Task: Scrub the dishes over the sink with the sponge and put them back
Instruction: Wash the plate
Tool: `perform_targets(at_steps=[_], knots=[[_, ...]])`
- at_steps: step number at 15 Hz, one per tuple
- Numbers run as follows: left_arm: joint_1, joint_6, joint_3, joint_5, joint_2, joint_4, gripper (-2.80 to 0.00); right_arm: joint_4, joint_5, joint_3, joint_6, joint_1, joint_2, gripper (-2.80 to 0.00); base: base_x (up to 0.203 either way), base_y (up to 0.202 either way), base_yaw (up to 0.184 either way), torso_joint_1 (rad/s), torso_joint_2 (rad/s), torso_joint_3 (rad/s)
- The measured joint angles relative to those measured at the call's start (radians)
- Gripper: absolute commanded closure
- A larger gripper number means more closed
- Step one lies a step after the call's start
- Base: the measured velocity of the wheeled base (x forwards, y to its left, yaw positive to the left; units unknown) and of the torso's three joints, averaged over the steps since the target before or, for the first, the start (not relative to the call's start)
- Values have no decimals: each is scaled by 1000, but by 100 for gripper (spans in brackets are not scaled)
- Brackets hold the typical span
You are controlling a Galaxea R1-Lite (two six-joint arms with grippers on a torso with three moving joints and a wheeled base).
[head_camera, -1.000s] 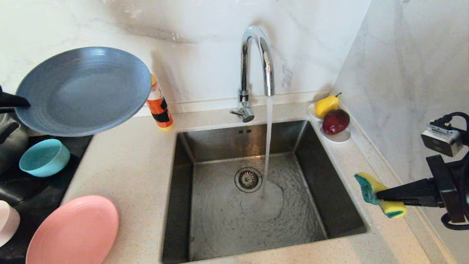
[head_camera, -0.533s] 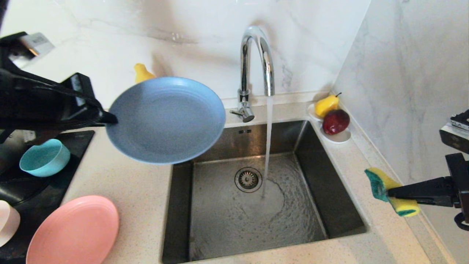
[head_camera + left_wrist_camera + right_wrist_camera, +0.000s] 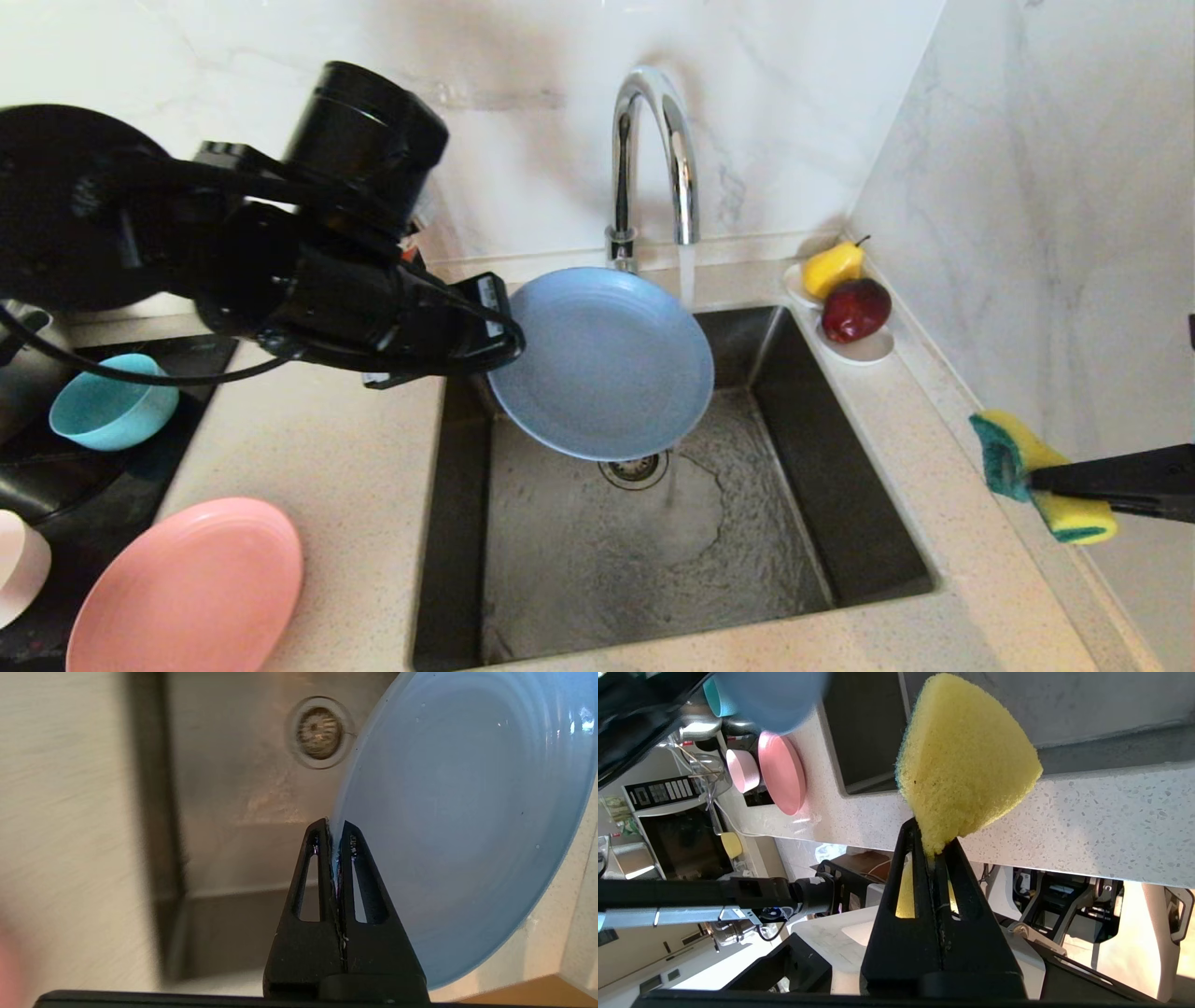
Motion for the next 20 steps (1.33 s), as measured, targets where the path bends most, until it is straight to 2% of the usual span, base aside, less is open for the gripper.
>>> perform_targets(at_steps=[7, 11, 14, 16, 20], knots=[[-63, -14, -20, 1, 223, -257, 0, -2, -1, 4, -2, 0, -16, 0, 0, 0, 0, 0, 0, 0], [-111, -62, -58, 4, 323, -309, 0, -2, -1, 5, -2, 1, -19, 0, 0, 0, 0, 0, 0, 0], [-130, -88, -77, 15, 367, -295, 0, 0, -1, 5, -3, -1, -22, 0, 0, 0, 0, 0, 0, 0], [-129, -87, -77, 64, 370, -248, 0, 1, -1, 5, -4, 0, -23, 0, 0, 0, 0, 0, 0, 0], [-69, -40, -49, 229, 318, -155, 0, -2, -1, 7, -4, 1, -7, 0, 0, 0, 0, 0, 0, 0]])
